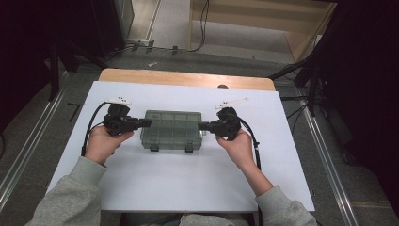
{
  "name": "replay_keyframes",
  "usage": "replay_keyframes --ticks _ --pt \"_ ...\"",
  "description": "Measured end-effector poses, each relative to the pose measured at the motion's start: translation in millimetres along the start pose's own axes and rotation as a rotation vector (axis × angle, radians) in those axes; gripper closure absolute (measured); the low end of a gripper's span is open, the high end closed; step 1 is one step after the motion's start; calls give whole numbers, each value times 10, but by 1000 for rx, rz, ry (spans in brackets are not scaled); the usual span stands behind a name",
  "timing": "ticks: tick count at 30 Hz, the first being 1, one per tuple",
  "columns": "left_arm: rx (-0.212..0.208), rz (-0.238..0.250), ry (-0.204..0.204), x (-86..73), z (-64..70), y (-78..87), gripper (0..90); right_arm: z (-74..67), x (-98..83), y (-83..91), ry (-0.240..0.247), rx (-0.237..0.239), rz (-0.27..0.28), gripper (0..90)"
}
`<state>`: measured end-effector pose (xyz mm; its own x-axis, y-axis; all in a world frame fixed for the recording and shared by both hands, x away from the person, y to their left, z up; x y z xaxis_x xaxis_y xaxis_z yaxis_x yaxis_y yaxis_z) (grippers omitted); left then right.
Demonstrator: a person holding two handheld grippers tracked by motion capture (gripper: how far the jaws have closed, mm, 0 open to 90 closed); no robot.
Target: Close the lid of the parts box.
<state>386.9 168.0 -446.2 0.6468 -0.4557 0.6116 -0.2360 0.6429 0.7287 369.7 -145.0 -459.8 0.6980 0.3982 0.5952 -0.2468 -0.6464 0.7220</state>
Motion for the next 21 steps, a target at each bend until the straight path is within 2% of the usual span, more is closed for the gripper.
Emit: replay_keyframes --ticks 9,21 --pt "-5 -11 -3 -96 55 -21 884 -53 -63 -48 9 0 -19 876" --pt "-1 -15 1 -180 66 -37 884 -66 -110 -97 10 -10 -32 876"
Point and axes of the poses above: each handheld gripper's, and its own axes: y roughly backward along the jaws, x roughly out of its top, z roughly to its right, the point moved 3 cm from there along -y, roughly forward along the jaws, and after that the axes turned 9 degrees about -z, right-handed, at the moved point
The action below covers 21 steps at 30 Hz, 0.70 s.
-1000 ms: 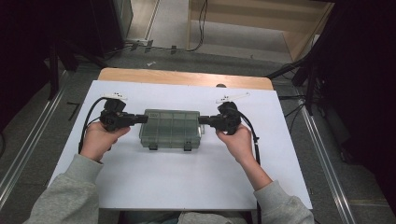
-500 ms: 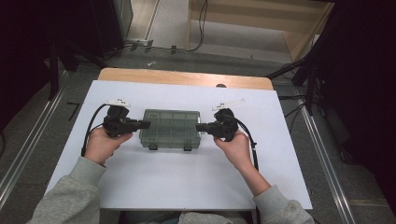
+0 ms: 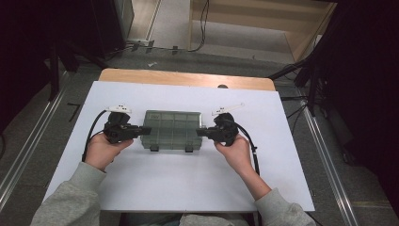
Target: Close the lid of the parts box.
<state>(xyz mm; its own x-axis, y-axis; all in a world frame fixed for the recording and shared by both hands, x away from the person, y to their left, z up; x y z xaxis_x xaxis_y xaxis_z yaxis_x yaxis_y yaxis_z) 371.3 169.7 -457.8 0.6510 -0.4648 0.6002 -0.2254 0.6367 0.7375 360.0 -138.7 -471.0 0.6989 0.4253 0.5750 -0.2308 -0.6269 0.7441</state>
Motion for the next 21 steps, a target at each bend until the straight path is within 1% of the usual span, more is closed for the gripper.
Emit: replay_keyframes --ticks 7,9,15,21 --pt "5 -11 2 -46 0 -25 883 -8 -10 -31 6 -6 0 876" --pt "-5 -4 12 -59 0 -19 883 -11 -15 -50 7 -4 -4 876" --pt "16 -15 15 -100 -25 -45 883 -24 -30 -85 8 -1 -8 876" --pt "26 -16 14 -113 -43 -64 883 -27 -68 -111 8 -9 -16 876"
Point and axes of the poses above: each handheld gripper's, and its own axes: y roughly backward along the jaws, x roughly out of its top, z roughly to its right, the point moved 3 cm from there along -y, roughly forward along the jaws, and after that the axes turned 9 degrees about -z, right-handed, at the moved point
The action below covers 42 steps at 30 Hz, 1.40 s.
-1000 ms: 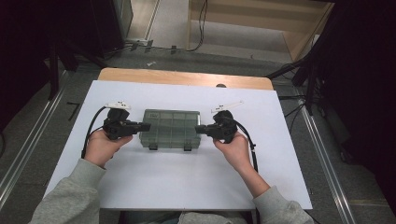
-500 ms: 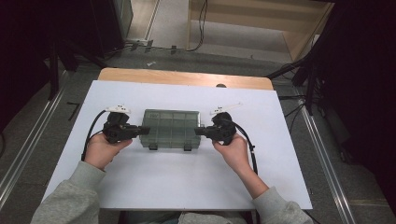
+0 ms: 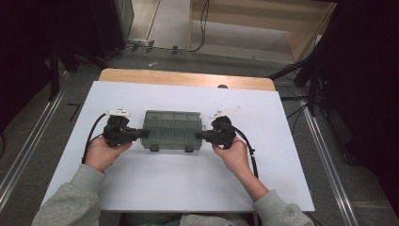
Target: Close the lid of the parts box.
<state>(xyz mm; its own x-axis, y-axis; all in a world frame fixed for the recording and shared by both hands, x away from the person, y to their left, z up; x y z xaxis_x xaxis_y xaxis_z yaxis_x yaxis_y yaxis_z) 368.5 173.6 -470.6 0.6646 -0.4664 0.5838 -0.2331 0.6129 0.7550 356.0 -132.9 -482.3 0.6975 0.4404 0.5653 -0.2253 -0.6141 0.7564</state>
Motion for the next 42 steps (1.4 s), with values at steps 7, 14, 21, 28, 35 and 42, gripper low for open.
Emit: replay_keyframes --ticks 7,14,21,28,35,42 --pt "18 -19 -11 -22 -12 -35 883 -4 -30 -49 12 -15 1 876" --pt "15 -16 -16 -36 -10 -54 883 -3 -44 -79 11 -18 12 876" --pt "24 -12 -28 -41 7 -63 883 9 -53 -92 6 -22 31 876" --pt "-7 10 -2 -75 -7 -66 883 -20 -88 -85 10 -17 35 877" --pt "-1 8 7 -84 -9 -59 893 -30 -114 -89 19 -28 52 878" --pt "7 -5 -1 -105 -12 -98 889 -18 -149 -124 6 -25 46 878"
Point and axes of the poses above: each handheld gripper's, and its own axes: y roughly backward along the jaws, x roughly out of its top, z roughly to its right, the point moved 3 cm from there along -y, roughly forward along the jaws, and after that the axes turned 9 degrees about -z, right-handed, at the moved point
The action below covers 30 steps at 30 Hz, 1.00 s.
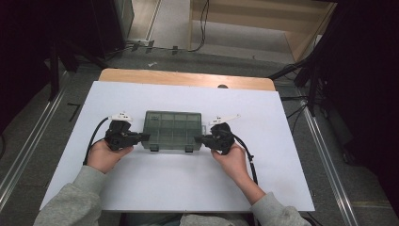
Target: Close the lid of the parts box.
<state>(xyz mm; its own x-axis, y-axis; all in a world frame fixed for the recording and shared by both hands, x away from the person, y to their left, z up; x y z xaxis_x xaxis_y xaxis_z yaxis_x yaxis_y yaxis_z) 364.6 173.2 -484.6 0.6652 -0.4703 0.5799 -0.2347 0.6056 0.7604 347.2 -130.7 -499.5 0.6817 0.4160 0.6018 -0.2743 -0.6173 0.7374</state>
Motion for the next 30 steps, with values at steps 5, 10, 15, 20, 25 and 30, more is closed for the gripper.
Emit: replay_keyframes --ticks 5,10,15,20,25,30 --pt "-38 -1 22 13 9 7 795 12 10 13 -10 29 2 813" --pt "-50 29 17 57 64 49 732 32 32 87 -26 17 5 757" --pt "-52 42 -2 73 128 80 650 44 49 204 -26 15 30 662" --pt "-60 44 -4 80 176 84 562 45 37 294 -30 20 38 610" --pt "-65 37 1 76 205 79 459 37 15 359 -38 27 33 545" --pt "-80 33 9 72 245 96 423 23 -9 398 -42 28 34 443"
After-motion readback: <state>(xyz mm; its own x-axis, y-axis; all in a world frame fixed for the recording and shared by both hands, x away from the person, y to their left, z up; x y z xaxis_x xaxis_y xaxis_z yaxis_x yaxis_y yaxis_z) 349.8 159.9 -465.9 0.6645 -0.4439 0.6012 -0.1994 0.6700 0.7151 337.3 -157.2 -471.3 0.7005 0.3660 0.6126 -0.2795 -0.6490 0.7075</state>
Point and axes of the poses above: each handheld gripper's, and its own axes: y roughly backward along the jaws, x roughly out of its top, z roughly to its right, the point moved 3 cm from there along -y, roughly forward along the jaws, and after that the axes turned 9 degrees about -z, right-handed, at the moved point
